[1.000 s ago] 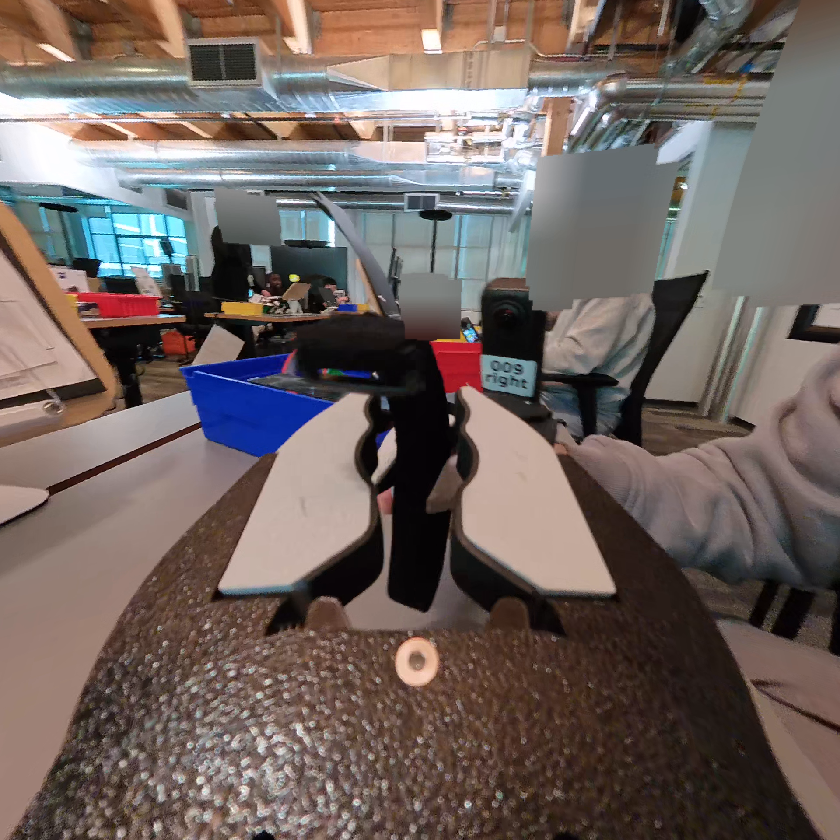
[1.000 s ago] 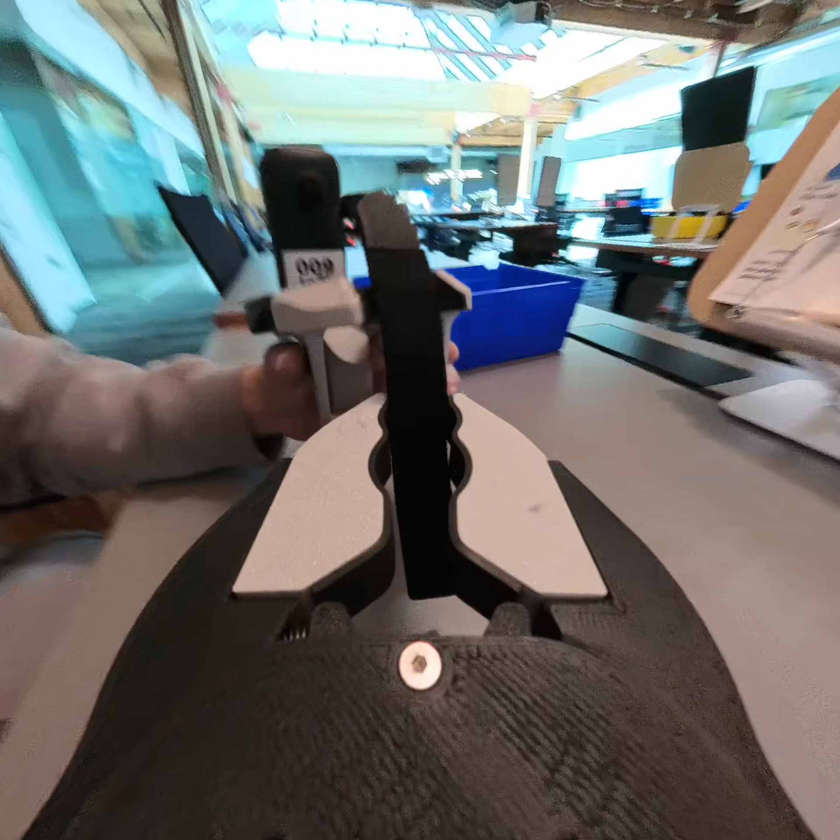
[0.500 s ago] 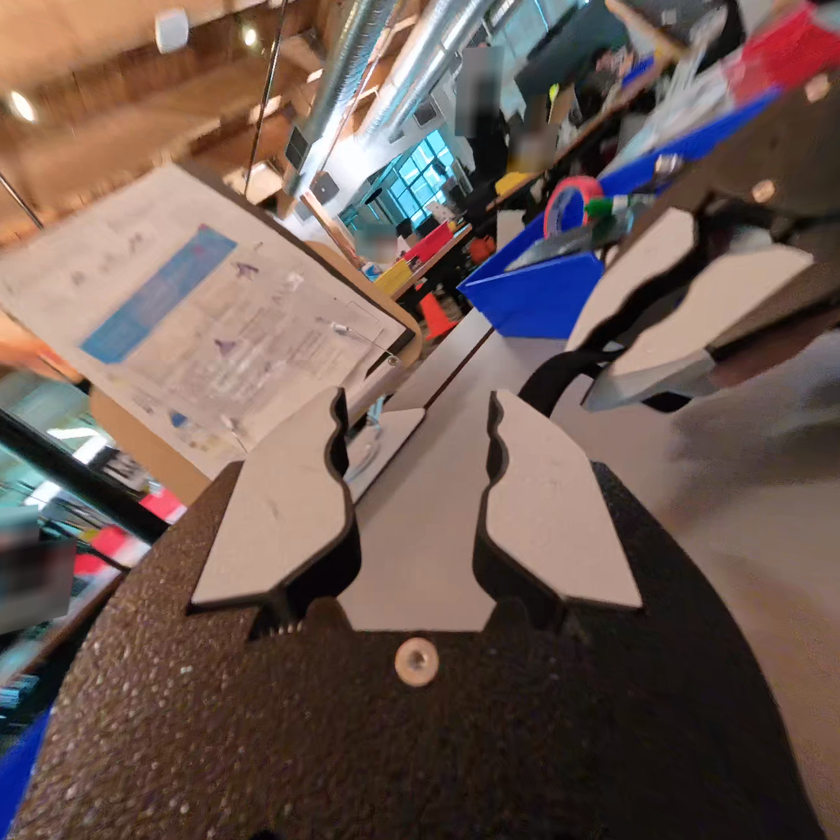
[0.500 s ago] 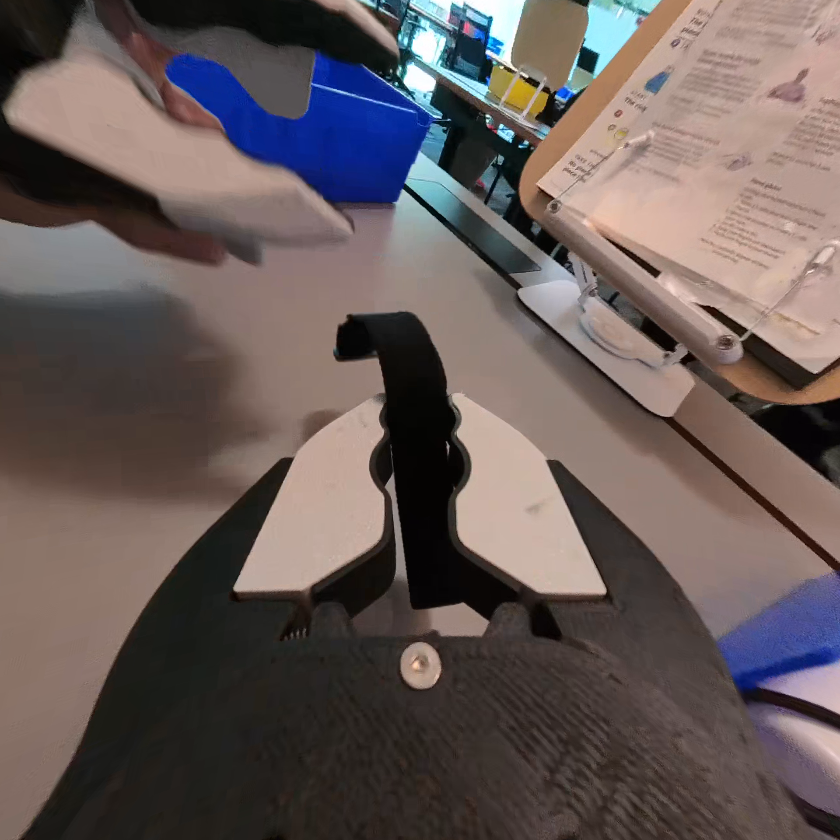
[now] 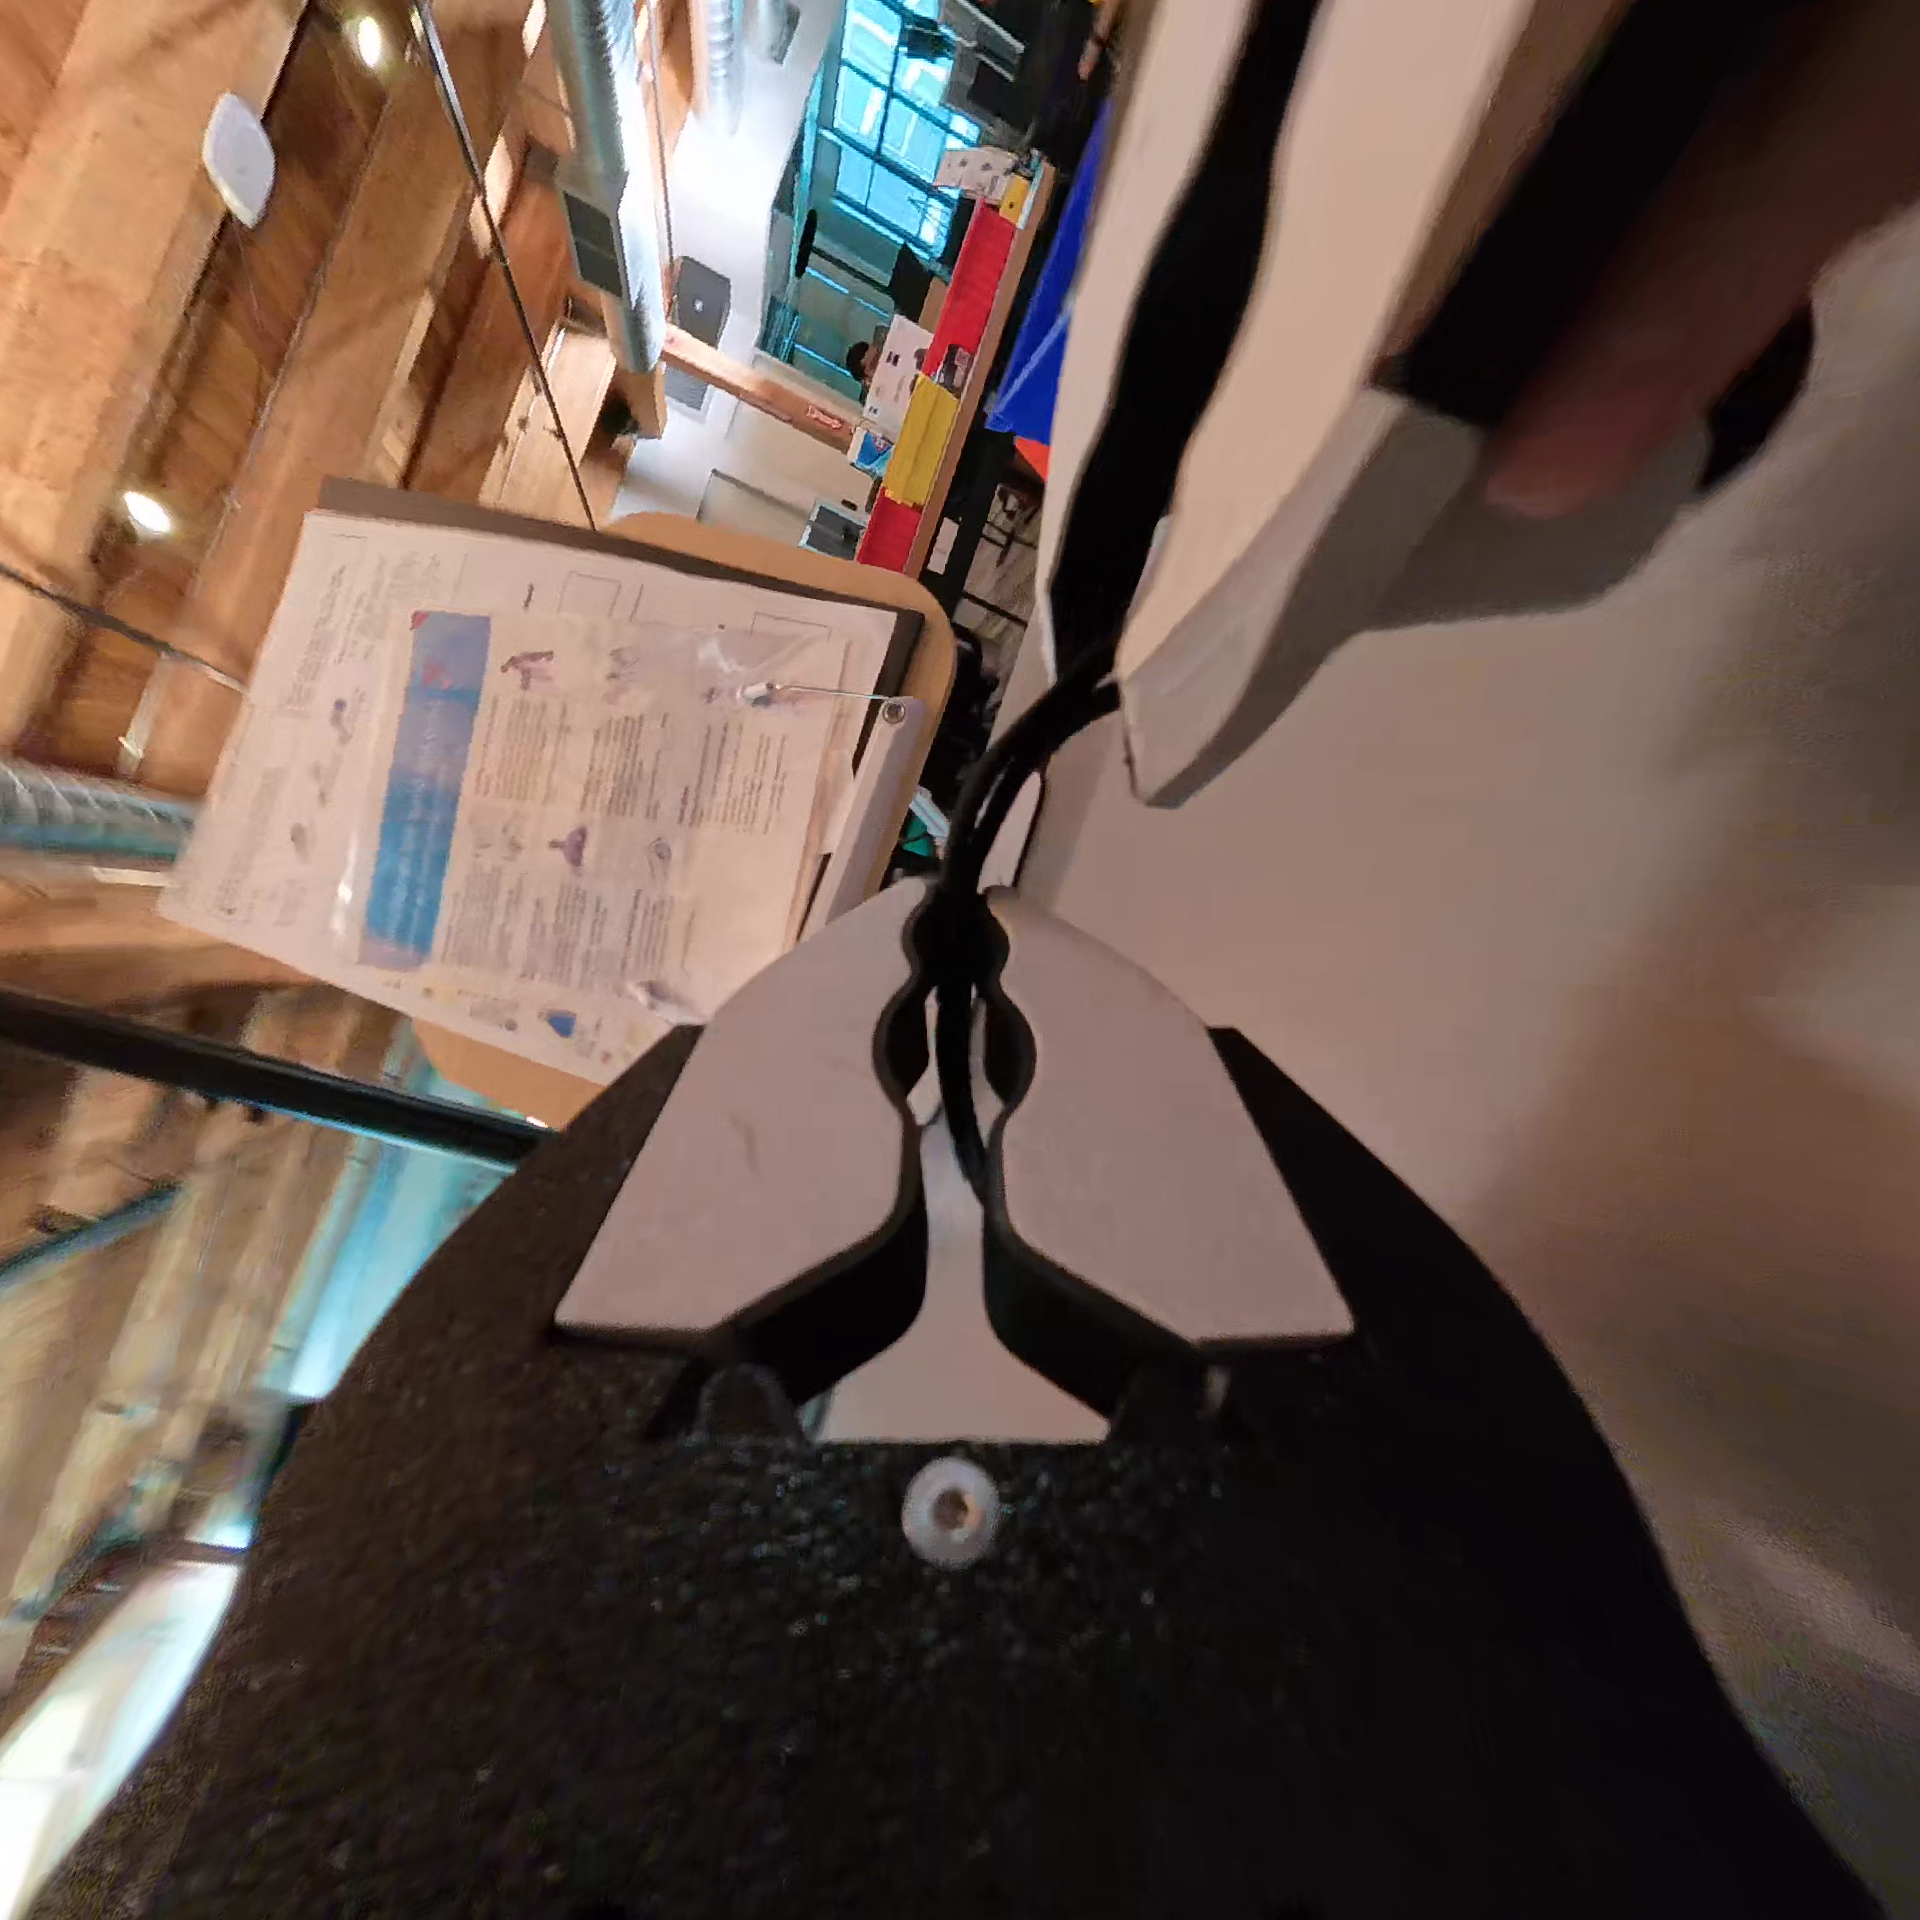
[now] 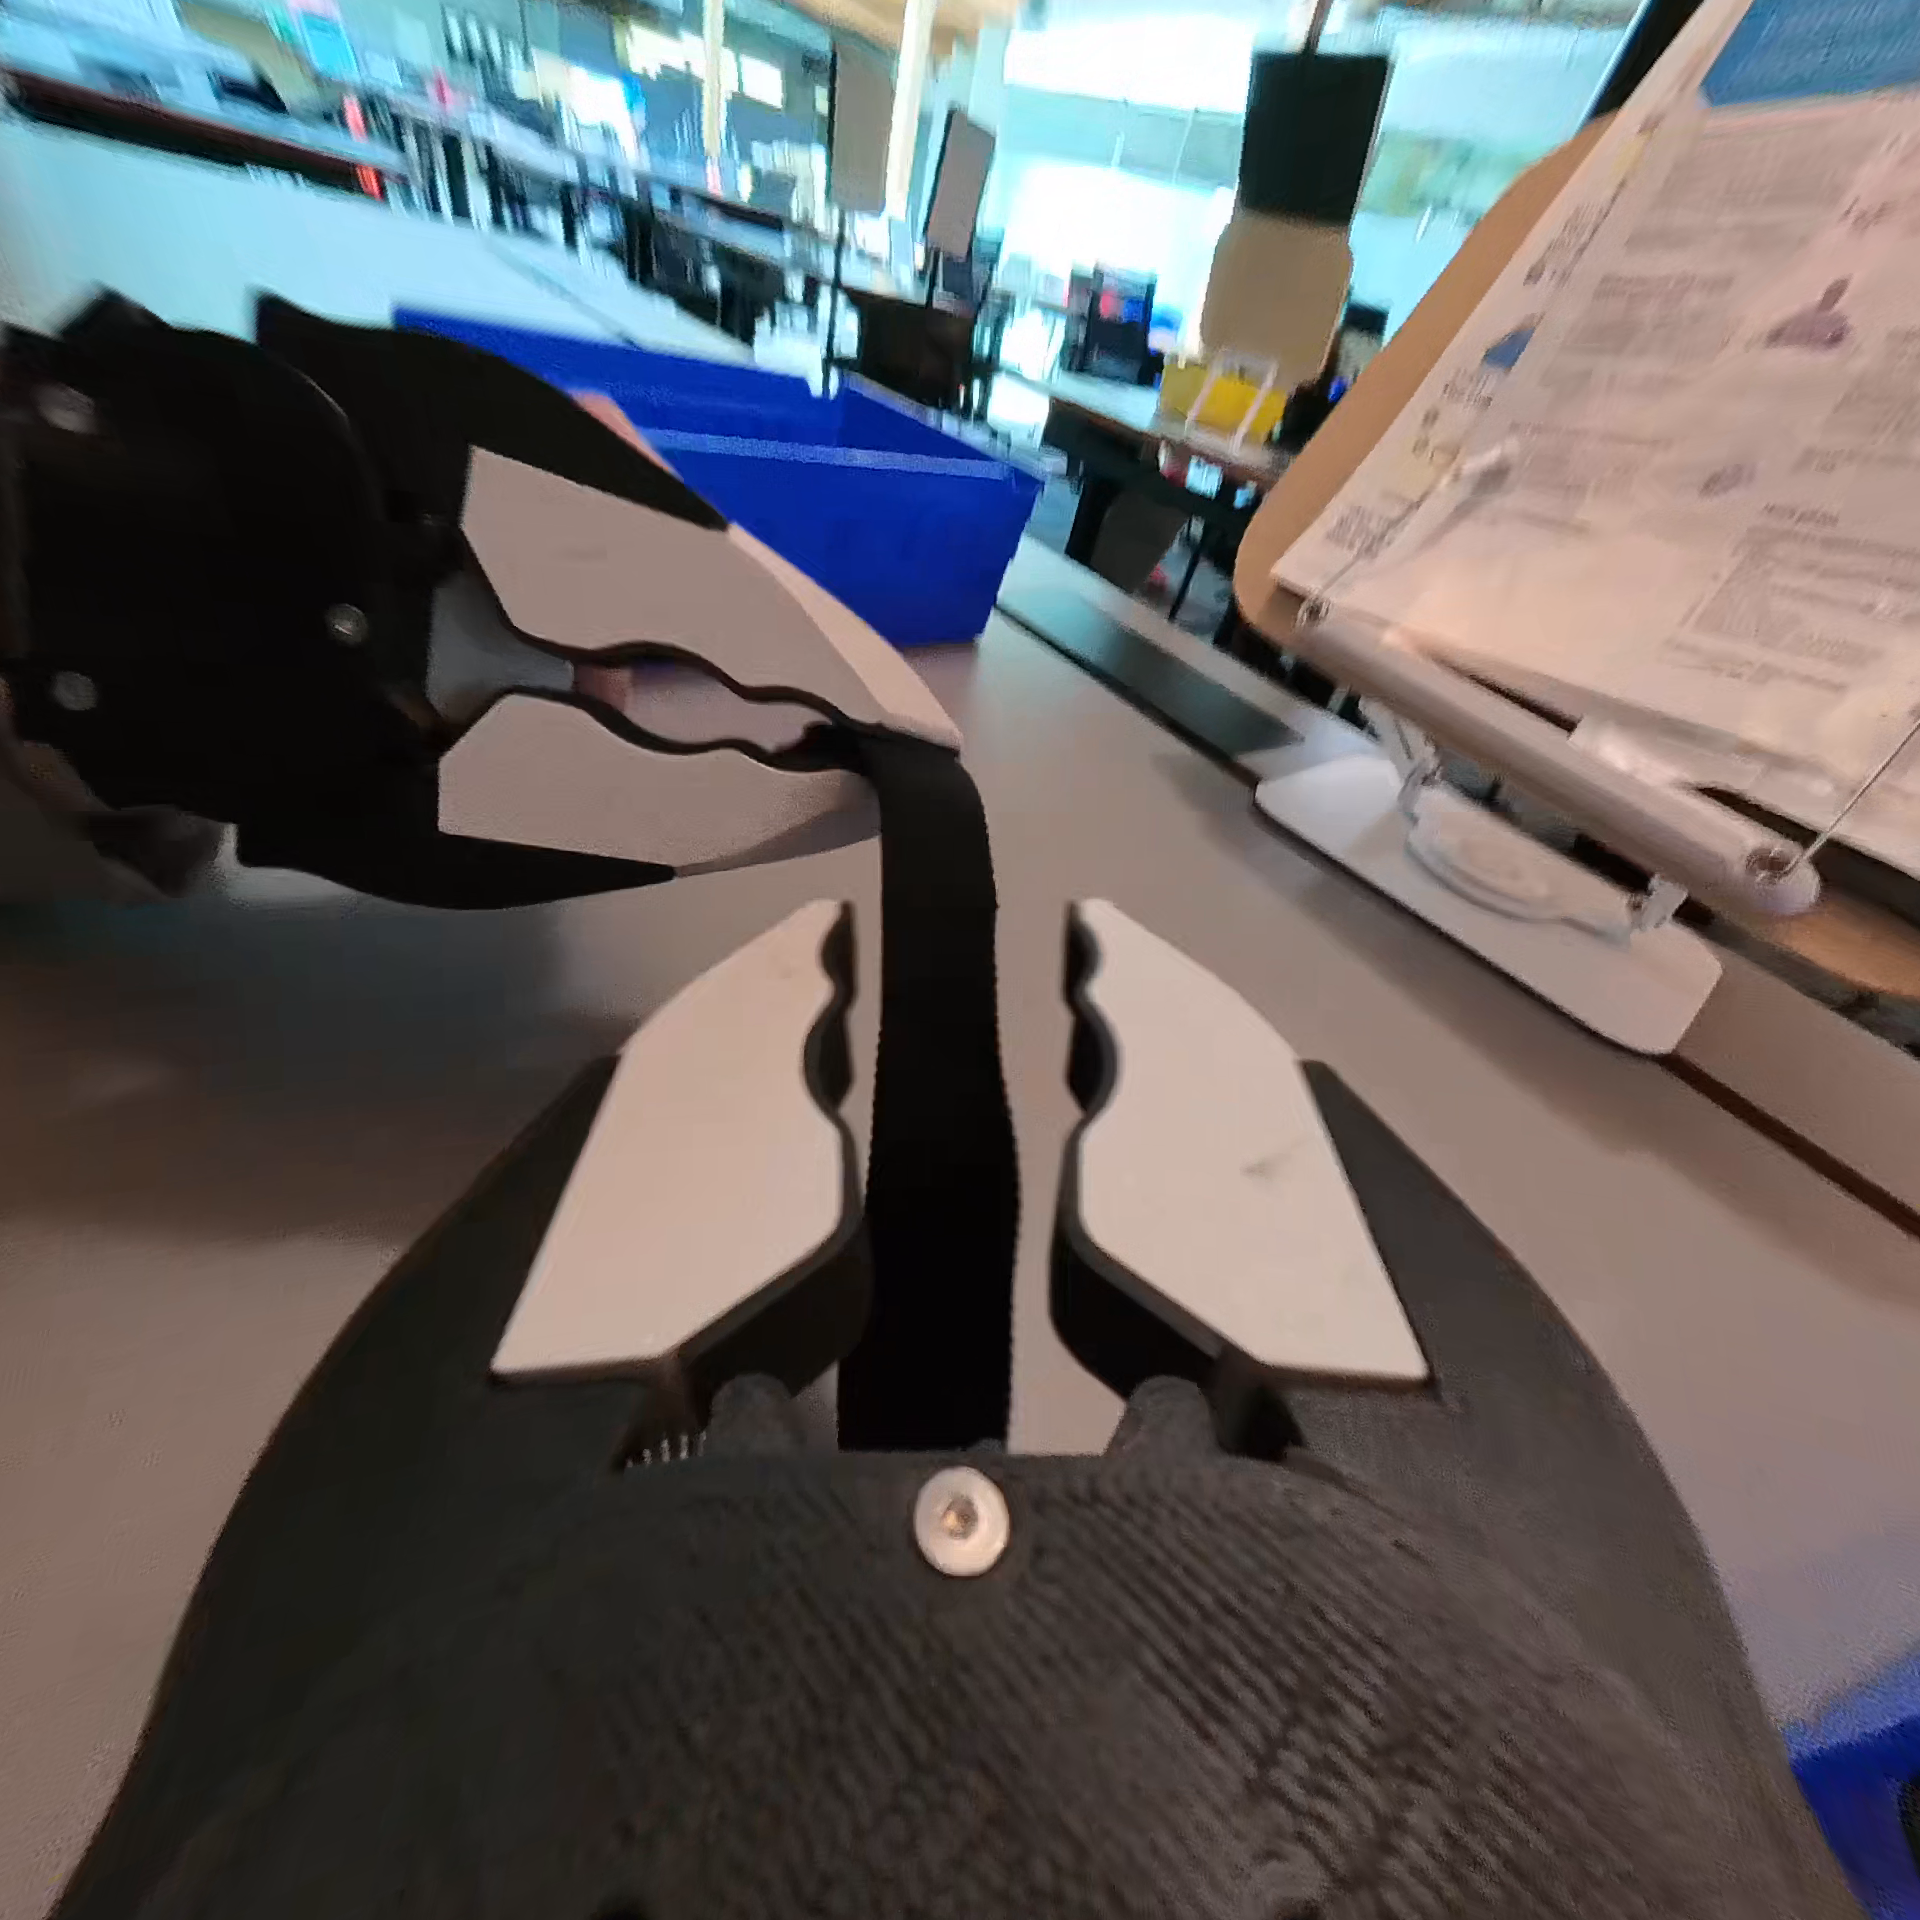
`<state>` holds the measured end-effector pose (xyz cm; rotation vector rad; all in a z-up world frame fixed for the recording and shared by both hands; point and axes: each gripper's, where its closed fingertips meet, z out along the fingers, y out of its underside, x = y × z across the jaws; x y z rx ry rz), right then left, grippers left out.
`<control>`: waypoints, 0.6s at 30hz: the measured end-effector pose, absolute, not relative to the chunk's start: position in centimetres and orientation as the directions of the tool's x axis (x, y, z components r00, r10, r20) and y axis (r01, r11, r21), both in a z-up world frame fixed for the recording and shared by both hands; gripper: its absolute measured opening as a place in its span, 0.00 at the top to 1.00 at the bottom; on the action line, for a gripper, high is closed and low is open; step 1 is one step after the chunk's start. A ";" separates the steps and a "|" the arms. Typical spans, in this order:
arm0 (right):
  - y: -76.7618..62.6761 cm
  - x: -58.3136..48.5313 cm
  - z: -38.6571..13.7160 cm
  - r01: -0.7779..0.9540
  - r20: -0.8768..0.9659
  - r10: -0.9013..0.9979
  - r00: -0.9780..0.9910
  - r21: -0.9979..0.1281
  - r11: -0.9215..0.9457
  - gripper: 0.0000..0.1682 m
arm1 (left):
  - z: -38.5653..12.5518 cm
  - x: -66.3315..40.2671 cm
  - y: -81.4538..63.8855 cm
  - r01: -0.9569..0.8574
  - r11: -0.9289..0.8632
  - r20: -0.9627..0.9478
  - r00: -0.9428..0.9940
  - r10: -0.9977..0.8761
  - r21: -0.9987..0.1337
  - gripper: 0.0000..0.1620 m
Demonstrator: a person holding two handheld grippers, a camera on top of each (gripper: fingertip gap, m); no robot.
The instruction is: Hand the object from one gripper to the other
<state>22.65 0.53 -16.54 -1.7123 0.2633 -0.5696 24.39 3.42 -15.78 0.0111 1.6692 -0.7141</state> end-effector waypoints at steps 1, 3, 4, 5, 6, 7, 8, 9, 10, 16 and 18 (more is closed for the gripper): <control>0.5 22.5 -15.7 0.157 0.222 -0.470 0.855 -0.972 -0.173 0.69 | -15.5 24.5 3.7 0.370 0.768 -0.851 -0.277 -0.445 -0.522 0.97; -0.1 22.1 -13.5 0.171 0.163 -0.459 0.873 -0.985 -0.026 0.57 | -14.9 25.0 4.7 0.318 0.666 -0.736 -0.347 -0.581 -0.675 0.97; -0.7 21.9 -12.2 0.163 0.115 -0.450 0.885 -0.984 0.068 0.57 | -14.6 25.2 5.2 0.289 0.601 -0.665 -0.382 -0.641 -0.745 0.97; -1.5 21.8 -10.9 0.142 0.055 -0.435 0.899 -0.975 0.171 0.57 | -14.4 25.4 5.7 0.254 0.521 -0.578 -0.421 -0.699 -0.815 0.97; -2.4 21.9 -9.7 0.112 -0.014 -0.423 0.906 -0.956 0.273 0.58 | -14.2 25.6 6.1 0.215 0.424 -0.474 -0.466 -0.747 -0.880 0.97; -3.4 22.3 -8.9 0.075 -0.085 -0.407 0.910 -0.930 0.360 0.58 | -13.9 25.6 6.3 0.175 0.310 -0.355 -0.522 -0.775 -0.935 0.97; -4.0 22.3 -8.5 0.035 -0.136 -0.368 0.920 -0.906 0.423 0.58 | -13.6 25.6 6.4 0.129 0.187 -0.228 -0.575 -0.786 -0.974 0.97; -4.2 22.2 -8.3 -0.002 -0.166 -0.326 0.931 -0.893 0.451 0.59 | -13.4 25.6 6.6 0.074 0.068 -0.100 -0.612 -0.785 -0.995 0.97; -4.2 22.2 -8.6 -0.029 -0.183 -0.304 0.935 -0.894 0.448 0.59 | -13.1 25.5 6.6 0.020 -0.040 0.017 -0.651 -0.758 -0.999 0.97; -0.3 21.1 -12.3 -0.147 -0.204 -0.247 0.947 -0.962 0.230 0.67 | -11.1 22.9 4.4 -0.204 -0.408 0.369 -0.848 -0.381 -0.890 0.97; 1.1 20.2 -13.2 -0.209 -0.246 -0.196 0.949 -0.960 0.188 0.67 | -10.9 22.1 3.7 -0.220 -0.432 0.376 -0.871 -0.316 -0.874 0.97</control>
